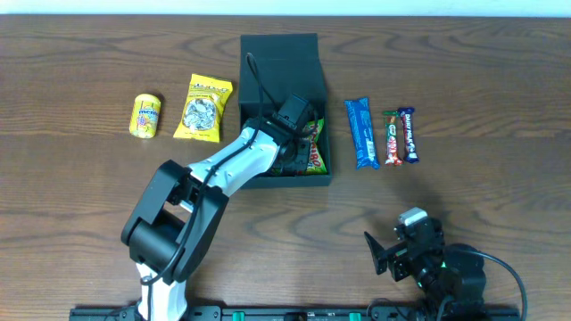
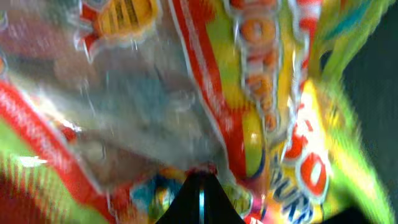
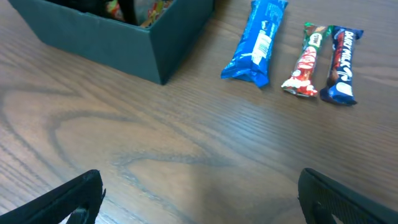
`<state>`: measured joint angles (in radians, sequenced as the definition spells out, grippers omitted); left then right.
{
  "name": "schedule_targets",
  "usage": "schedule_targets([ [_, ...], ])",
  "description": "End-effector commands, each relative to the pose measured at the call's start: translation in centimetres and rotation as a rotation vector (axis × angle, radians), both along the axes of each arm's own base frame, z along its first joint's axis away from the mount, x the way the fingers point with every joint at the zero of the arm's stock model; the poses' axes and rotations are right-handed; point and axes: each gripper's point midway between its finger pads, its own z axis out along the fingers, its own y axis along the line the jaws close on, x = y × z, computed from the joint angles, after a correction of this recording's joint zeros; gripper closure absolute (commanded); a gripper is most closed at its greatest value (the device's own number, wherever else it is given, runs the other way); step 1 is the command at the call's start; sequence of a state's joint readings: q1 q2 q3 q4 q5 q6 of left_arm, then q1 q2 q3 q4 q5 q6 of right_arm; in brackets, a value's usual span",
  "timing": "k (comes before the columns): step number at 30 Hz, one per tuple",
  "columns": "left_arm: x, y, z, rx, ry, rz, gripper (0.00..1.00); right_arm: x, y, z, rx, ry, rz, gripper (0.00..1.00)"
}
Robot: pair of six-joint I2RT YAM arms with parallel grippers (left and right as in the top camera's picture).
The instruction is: Pack container
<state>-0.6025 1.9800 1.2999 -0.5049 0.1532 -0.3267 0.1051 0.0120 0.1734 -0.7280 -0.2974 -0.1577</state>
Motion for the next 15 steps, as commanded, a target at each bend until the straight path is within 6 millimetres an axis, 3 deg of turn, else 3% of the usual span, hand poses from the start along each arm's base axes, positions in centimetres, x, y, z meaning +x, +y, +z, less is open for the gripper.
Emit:
schedule_targets([
  [1,0.0,0.2,3.4,-0.014,-0.068,-0.062,0.94,0.0,-0.1,-0.1,-0.006,-0.001,-0.007,0.01],
  [4,0.5,0.6,7.5,-0.035,-0.165,-0.047,0.94,0.3,0.0,0.3,0.000,-0.022,-0.003,0.01],
  [6,1.1,0.9,11.1,-0.063,-0.261,-0.030,0.94,0.7,1.1,2.1,0.055,-0.087,0.043,0.01],
  [9,2.0,2.4,15.6,-0.070,-0.396,0.032,0.90,-0.1,4.7,6.0,0.432,-0.043,0.125,0.01],
  [12,2.7,4.9,19.0,-0.077,-0.481,0.108,0.80,0.0,5.3,8.1,0.624,-0.002,0.098,0.01],
  [15,3.1,7.5,20.6,-0.105,-0.492,0.162,0.72,-0.2,5.7,9.2,0.874,0.154,0.028,0.01],
])
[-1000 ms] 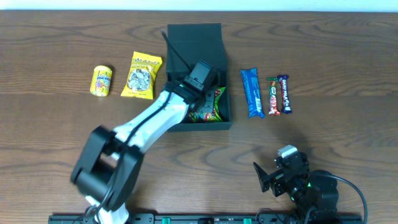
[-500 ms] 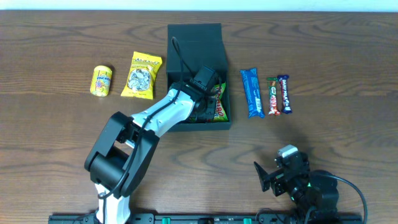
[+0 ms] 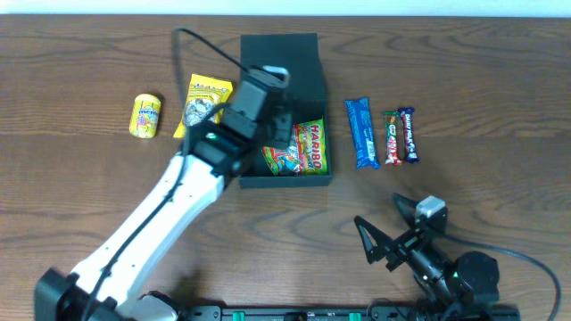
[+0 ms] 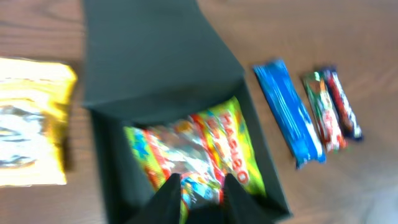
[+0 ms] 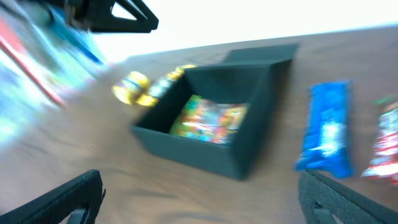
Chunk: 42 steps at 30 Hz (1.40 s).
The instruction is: Pack container
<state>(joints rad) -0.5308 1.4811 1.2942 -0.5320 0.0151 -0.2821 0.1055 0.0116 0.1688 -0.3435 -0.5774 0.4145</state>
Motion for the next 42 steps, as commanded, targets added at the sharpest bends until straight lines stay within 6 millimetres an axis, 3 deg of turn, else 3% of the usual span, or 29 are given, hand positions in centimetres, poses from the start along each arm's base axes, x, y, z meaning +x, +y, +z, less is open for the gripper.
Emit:
schedule_targets([
  [1,0.9,3.3,1.0,-0.002,-0.013,0.076,0.69,-0.9,1.2,0.9,0.334,0.251,0.027,0.01],
  [4,1.3,4.7,1.0,-0.048,0.015,0.091,0.57,-0.4,0.8,2.7,0.368,0.184,0.006,0.01],
  [6,1.5,5.3,0.9,-0.075,0.031,0.094,0.37,0.5,-0.2,4.3,0.374,0.090,-0.051,0.01],
  [8,1.7,5.9,0.9,-0.079,0.033,0.109,0.08,1.6,-1.3,5.1,0.381,0.050,-0.119,0.01],
  [9,1.8,6.0,0.9,-0.079,0.033,0.112,0.02,2.0,-1.6,5.0,0.381,0.052,-0.145,0.01],
  [15,1.8,6.1,0.9,-0.079,0.032,0.114,0.05,5.5,-2.6,3.4,0.243,0.169,-0.214,0.01],
  [20,1.8,6.5,0.8,-0.074,0.038,0.124,0.05,11.4,-3.0,2.6,-0.053,0.312,-0.193,0.01],
  [25,1.3,8.0,-0.1,-0.058,0.088,0.158,0.05,17.4,-4.6,-0.9,-0.339,0.529,-0.210,0.01],
  [29,1.0,9.3,-0.6,-0.048,0.120,0.189,0.05,20.4,-4.7,-4.1,-0.551,0.614,-0.207,0.04],
  [35,0.9,9.9,-0.8,-0.044,0.132,0.204,0.05,21.5,-3.2,-9.9,-0.656,0.712,-0.130,0.09],
  [42,0.9,9.9,-0.9,-0.044,0.134,0.204,0.05,21.6,-3.8,-14.2,-0.745,0.778,-0.143,0.14],
])
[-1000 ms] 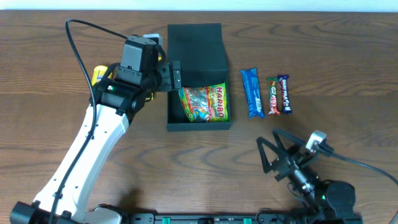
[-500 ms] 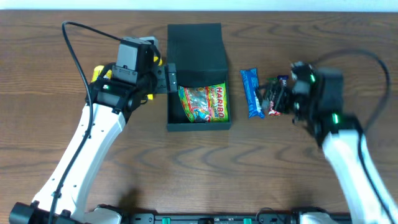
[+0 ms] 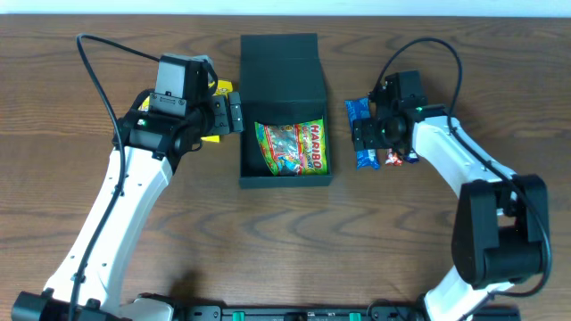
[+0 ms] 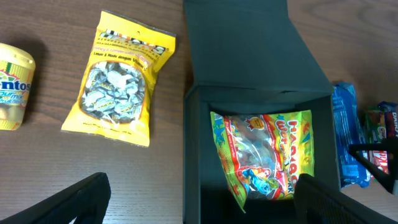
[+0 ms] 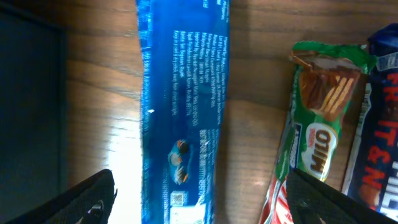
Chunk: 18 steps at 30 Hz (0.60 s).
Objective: Pack container
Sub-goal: 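Grasp the blue Oreo bar with the right gripper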
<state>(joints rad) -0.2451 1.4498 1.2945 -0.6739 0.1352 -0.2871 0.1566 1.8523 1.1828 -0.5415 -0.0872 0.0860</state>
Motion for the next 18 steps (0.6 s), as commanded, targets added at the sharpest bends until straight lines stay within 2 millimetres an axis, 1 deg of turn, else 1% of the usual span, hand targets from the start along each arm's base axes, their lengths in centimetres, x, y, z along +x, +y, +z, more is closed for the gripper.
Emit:
schedule_targets([
  [1,-0.1,0.1,0.1,0.001,-0.004,-0.006,0.05,0.6,-0.1,-0.6,-0.069,-0.012,0.033,0.16],
  [5,-0.1,-0.1,0.2,-0.007,-0.002,-0.013,0.05,0.4,0.2,-1.6,-0.074,0.012,0.045,0.21],
  [8,-0.1,-0.1,0.2,-0.007,-0.002,-0.013,0.05,0.3,0.7,-1.9,-0.074,0.015,0.058,0.30],
  [10,-0.1,-0.1,0.2,-0.007,-0.002,-0.013,0.05,0.2,1.0,-1.9,-0.074,0.013,0.064,0.31],
  [14,-0.1,-0.1,0.2,-0.007,-0.001,-0.013,0.05,0.2,1.6,-2.1,-0.073,0.013,0.079,0.43],
  [18,-0.2,-0.2,0.1,-0.012,0.002,-0.017,0.05,-0.3,1.7,-3.7,-0.081,0.053,0.086,0.47],
])
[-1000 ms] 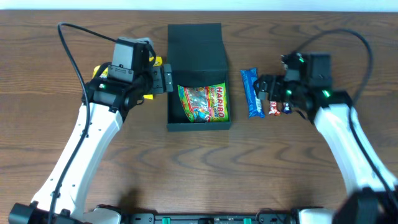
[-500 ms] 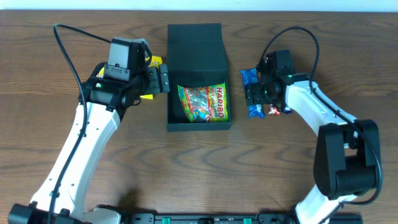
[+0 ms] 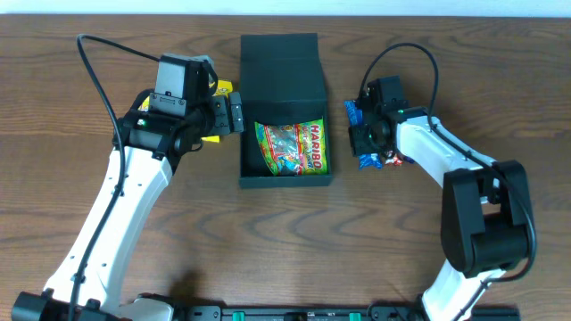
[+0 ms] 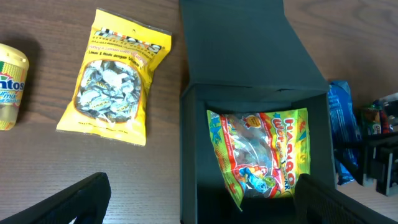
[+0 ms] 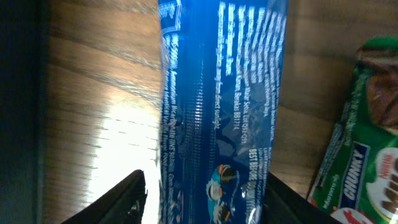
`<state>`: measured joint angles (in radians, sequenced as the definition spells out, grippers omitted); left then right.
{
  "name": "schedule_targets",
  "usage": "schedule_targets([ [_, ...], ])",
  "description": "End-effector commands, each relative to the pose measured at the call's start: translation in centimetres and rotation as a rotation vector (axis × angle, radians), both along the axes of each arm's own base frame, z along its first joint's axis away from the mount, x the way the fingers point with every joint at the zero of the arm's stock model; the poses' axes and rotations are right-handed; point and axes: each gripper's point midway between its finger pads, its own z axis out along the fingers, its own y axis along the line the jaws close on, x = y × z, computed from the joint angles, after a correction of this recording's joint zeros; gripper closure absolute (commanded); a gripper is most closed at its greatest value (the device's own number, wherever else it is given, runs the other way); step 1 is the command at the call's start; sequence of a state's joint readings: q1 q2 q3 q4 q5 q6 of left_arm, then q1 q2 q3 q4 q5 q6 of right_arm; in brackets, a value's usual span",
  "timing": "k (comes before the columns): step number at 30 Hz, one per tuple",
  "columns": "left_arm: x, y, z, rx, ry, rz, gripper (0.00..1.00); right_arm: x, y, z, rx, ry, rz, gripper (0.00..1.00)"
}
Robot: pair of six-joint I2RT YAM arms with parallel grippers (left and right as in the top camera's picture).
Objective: Pack container
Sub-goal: 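Grasp the blue Oreo bar with the right gripper, then lower the Oreo bar into the box beside the Haribo bag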
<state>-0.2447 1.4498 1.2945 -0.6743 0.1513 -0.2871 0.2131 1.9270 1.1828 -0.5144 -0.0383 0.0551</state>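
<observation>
The black box [image 3: 284, 67] stands open mid-table, a Haribo bag [image 3: 293, 147] lying inside it. My left gripper [image 3: 227, 114] hangs open above the box's left wall, holding nothing; its wrist view looks down on the Haribo bag [image 4: 261, 155]. My right gripper [image 3: 364, 135] is down on the blue packet [image 5: 221, 106]. Its fingers [image 5: 127, 199] stand close on either side, with a sliver of table showing on the left. A green Milo bar [image 5: 367, 124] lies just right of the packet.
A yellow sweets bag [image 4: 115, 78] and a yellow Mentos tub [image 4: 11, 84] lie left of the box. A dark blue chocolate bar beside the Milo bar is mostly hidden under my right arm. The box's raised lid [image 4: 242, 43] stands at the back.
My right gripper has dropped closer to the blue packet and its fingers have narrowed around it. The left arm has barely shifted.
My left gripper was down in the box against the Haribo bag while the right arm rested at the front. Then the left was above the box, with the bag lying in it. Later the right gripper was open over the blue packet, and now straddles it.
</observation>
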Motion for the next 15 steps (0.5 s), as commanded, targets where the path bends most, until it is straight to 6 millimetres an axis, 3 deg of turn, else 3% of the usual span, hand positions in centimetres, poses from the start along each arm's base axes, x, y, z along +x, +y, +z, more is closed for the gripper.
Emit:
schedule_targets([
  [1,-0.1,0.1,0.1,0.000,-0.001,-0.008,0.05,-0.1,0.3,-1.1,-0.019,0.025,0.016,0.49],
  [3,-0.2,0.1,0.1,0.001,0.002,-0.008,0.05,-0.2,0.2,-1.2,-0.021,0.033,0.016,0.55],
  [6,-0.3,0.3,0.7,0.001,-0.014,-0.003,0.05,0.0,0.3,-0.8,-0.019,0.034,0.008,0.73],
  [8,-0.4,1.1,1.8,0.000,-0.045,0.017,0.05,0.5,0.4,0.3,-0.020,0.037,0.008,0.76],
  [11,-0.9,3.1,3.9,-0.004,-0.096,0.061,0.05,1.8,0.7,3.0,-0.015,0.030,-0.003,0.84],
  [15,-2.3,7.0,6.6,-0.009,-0.156,0.164,0.05,3.7,1.4,8.8,0.011,0.005,-0.054,0.88],
])
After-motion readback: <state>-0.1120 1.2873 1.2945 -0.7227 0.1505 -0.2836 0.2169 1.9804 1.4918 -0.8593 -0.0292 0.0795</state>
